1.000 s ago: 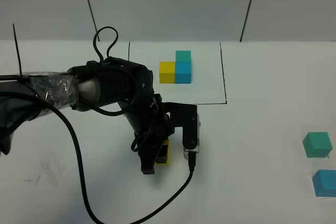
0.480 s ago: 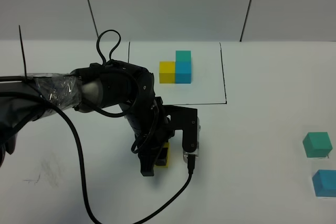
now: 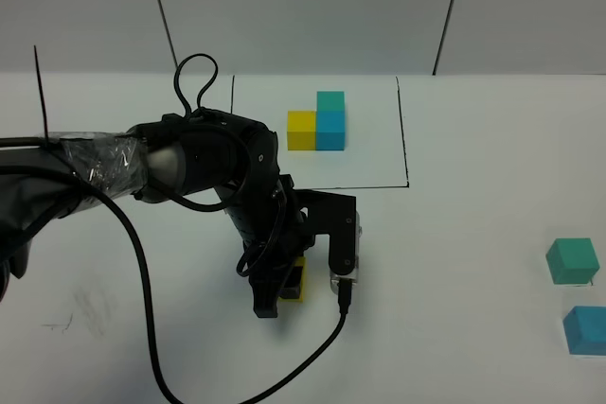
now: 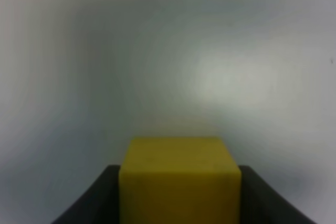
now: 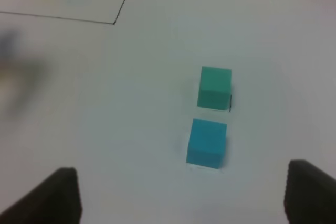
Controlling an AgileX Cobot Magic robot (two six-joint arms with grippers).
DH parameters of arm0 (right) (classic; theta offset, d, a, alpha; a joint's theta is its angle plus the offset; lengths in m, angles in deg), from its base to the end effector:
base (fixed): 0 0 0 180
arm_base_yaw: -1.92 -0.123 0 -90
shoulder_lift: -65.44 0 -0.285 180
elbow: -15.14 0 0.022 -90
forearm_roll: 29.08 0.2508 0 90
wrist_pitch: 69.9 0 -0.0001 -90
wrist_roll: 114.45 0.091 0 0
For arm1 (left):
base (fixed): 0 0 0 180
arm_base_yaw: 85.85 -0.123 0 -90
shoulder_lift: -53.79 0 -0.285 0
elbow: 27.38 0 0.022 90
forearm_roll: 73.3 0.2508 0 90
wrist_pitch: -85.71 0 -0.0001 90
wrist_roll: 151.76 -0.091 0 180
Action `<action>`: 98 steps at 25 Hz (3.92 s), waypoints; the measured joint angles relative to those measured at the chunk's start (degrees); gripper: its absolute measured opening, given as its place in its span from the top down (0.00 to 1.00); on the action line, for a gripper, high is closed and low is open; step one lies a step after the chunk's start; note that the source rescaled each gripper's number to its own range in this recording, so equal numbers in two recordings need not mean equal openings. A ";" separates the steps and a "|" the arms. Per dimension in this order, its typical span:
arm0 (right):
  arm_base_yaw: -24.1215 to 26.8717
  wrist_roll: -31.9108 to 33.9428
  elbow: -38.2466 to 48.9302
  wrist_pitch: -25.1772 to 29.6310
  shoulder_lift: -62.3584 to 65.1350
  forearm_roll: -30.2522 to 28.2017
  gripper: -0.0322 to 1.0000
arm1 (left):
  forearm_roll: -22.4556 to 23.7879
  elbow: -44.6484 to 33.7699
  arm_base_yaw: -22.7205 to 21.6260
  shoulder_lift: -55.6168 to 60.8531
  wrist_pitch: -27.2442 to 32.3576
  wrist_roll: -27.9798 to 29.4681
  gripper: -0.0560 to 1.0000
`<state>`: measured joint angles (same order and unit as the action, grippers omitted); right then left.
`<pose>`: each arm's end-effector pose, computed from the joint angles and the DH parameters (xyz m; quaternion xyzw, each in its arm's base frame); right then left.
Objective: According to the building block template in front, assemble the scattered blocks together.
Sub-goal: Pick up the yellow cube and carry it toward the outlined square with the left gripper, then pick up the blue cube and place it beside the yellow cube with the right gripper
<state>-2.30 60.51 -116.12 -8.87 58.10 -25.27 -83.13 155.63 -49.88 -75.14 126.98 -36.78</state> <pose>-0.0063 0.0048 0.2762 -0.0703 0.8498 0.0295 0.5216 0.3304 -0.2525 0.1273 0.7272 0.6744 -0.0334 0.1235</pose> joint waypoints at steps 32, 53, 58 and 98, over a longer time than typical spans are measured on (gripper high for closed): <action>0.00 0.00 0.00 0.00 0.00 0.04 0.37 | 16.21 15.16 -1.21 15.62 14.79 28.42 0.00; 0.00 -0.05 0.00 0.00 0.00 0.04 0.37 | 19.28 15.34 -22.71 56.53 27.14 51.90 0.01; 0.00 -0.01 0.00 0.00 0.00 0.04 0.37 | 19.54 14.63 -23.34 69.56 27.18 53.98 0.03; 0.00 -0.01 0.00 0.00 0.00 0.06 0.37 | 15.83 -50.20 -31.27 121.44 20.75 71.58 0.11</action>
<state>-2.30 60.50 -116.12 -8.87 58.10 -25.21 -67.30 105.42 -81.15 46.30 147.72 34.80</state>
